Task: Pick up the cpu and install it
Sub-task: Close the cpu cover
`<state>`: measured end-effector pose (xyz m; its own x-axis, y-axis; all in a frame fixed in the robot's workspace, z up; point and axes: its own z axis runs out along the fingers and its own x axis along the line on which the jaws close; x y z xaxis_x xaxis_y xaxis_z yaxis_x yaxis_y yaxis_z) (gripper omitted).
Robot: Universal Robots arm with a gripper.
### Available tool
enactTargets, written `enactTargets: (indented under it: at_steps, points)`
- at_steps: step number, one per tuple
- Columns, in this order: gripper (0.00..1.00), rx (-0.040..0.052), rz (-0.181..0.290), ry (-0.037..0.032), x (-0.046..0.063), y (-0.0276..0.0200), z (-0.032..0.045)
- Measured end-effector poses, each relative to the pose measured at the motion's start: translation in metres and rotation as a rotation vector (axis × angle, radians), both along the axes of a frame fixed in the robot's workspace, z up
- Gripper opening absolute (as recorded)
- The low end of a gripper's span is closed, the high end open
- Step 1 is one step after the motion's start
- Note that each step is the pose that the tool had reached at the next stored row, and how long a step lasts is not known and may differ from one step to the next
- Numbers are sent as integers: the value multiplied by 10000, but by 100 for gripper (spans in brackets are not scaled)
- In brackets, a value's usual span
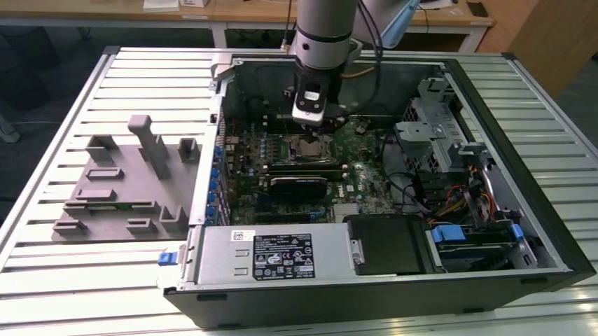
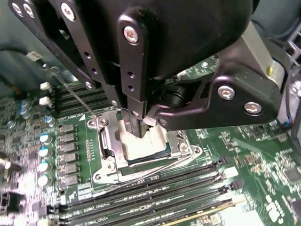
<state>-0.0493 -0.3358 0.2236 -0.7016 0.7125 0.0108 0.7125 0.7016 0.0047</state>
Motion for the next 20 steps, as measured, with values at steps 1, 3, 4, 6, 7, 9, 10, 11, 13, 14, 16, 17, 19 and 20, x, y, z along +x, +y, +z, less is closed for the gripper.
enactTargets:
  at_steps: [1,3,4,6,7,9,10,11,13,14,16,17,19,20]
  points:
    - [11,0,179,0,0,0,0]
    - [11,0,550,0,0,0,0]
    - [11,-1,718,0,0,0,0]
    - [11,0,1094,0,0,0,0]
    - [11,0,1275,0,0,0,0]
    - [11,0,1634,0,0,0,0]
    - [11,0,1814,0,0,0,0]
    - [11,0,1993,0,0,0,0]
    - [11,0,2369,0,0,0,-1]
    - [11,0,2561,0,0,0,-2]
    - [11,0,2925,0,0,0,-2]
    - [11,0,3107,0,0,0,-3]
    - [11,0,3466,0,0,0,-4]
    - [11,0,3645,0,0,0,-4]
